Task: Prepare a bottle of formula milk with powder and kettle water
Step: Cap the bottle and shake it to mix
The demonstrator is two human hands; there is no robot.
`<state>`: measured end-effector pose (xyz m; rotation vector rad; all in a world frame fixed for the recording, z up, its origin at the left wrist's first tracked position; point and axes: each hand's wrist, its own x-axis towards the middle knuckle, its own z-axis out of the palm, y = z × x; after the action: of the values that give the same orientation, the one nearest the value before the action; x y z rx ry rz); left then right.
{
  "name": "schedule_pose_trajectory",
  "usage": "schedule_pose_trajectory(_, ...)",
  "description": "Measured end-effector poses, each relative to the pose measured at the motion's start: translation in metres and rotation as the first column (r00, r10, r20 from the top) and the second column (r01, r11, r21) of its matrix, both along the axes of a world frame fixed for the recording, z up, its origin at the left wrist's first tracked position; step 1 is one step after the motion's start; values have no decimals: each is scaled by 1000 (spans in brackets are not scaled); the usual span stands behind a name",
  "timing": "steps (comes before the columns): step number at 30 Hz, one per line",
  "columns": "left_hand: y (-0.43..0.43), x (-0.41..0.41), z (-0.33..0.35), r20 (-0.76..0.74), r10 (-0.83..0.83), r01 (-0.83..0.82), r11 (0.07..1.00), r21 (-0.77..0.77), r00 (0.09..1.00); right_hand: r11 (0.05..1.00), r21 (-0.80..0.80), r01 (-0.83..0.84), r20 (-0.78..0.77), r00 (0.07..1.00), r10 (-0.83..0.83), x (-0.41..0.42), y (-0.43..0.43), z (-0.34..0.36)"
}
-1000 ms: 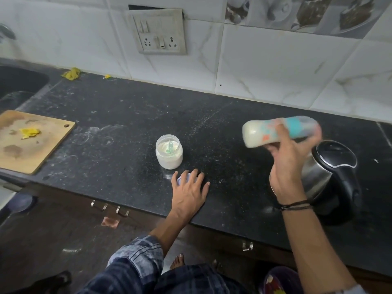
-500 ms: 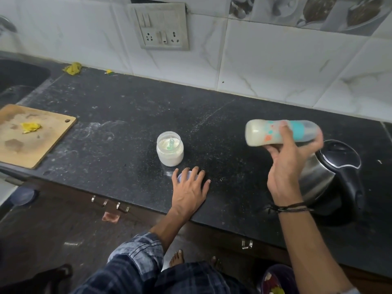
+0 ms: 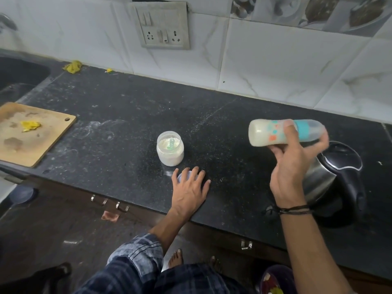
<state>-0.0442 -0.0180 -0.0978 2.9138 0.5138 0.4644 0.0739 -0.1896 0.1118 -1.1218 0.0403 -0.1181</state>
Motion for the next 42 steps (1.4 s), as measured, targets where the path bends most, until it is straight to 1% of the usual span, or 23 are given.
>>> schedule_pose_trajectory(1,0,-1,0,1,-3,3,1000,1,1000,999,-20,-26,-5,1000,26,0,2,1)
schedule_pose_trajectory(3,1,-1,1,-2,-12,12,1000,2,1000,975,-151,-163,-18,987,162,-2,2,-2)
schedule_pose_trajectory(4,0,-1,2,-6,-13,13,1000,0,1000,969,-163,-186,-19,982,186,-4,3,-3)
schedule_pose_trajectory(5,0,0,3,-10,-10,10,1000,-3,1000,981,-125,-151,-17,989,150,-6,3,-2)
schedule_pose_trajectory(7,-1,0,4,-9,2,-2,1000,-4,1000,1000,15,-25,-27,999,25,-5,3,-2)
schedule_pose_trajectory(8,-2,-1,5,-7,5,-5,1000,-1,1000,999,33,-6,-43,999,7,-4,3,-2)
schedule_pose_trajectory(11,-2,-2,5,1,-5,5,1000,6,1000,982,-113,-151,-72,987,144,-3,2,-6)
schedule_pose_trajectory(12,-2,-2,6,3,-6,6,1000,6,1000,983,-114,-143,-66,988,136,-5,1,-6)
schedule_pose_trajectory(15,-2,-1,6,-2,3,-3,1000,4,1000,999,38,19,-56,998,-17,-3,-1,-5)
schedule_pose_trajectory(16,-2,-1,7,-4,4,-4,1000,3,1000,999,29,15,-62,998,-13,-2,-1,-4)
schedule_pose_trajectory(19,-1,-2,6,-1,-6,6,1000,-1,1000,982,-124,-143,-73,988,134,-2,-3,-7)
schedule_pose_trajectory(20,-2,-2,7,-3,-5,5,1000,-3,1000,986,-117,-122,-58,992,116,-3,-3,-6)
schedule_pose_trajectory(23,-2,-2,9,-17,7,-7,1000,-3,1000,998,28,52,-31,998,-51,-1,-3,-3)
schedule_pose_trajectory(24,-2,-2,9,-19,7,-7,1000,-2,1000,998,30,48,-38,998,-47,0,-3,-1)
schedule_pose_trajectory(27,-2,-2,10,-20,-5,5,1000,-3,1000,990,-98,-100,-37,995,97,1,-4,-2)
schedule_pose_trajectory(28,-2,-2,11,-22,-4,4,1000,-6,1000,993,-87,-81,-11,997,80,0,-5,-1)
schedule_pose_trajectory(31,-3,-2,11,-29,4,-4,1000,-9,1000,996,50,75,34,996,-77,2,-6,2)
schedule_pose_trajectory(32,-2,-2,11,-31,1,-1,1000,-8,1000,997,42,61,33,997,-63,3,-5,4)
schedule_pose_trajectory(35,-2,-3,10,-25,-11,11,1000,-9,1000,989,-110,-98,13,995,100,1,-5,-1)
schedule_pose_trajectory(36,-2,-2,10,-25,-9,8,1000,-13,1000,993,-92,-75,17,997,76,-1,-4,0)
schedule_pose_trajectory(39,-3,-2,12,-40,7,-8,1000,-18,999,996,47,73,10,997,-73,-1,-4,0)
schedule_pose_trajectory(40,-3,-2,12,-47,4,-5,1000,-19,999,998,32,50,-7,999,-50,-2,-2,0)
schedule_pose_trajectory(42,-2,-3,13,-55,-5,4,1000,-20,998,993,-88,-73,-30,997,70,-3,-3,-4)
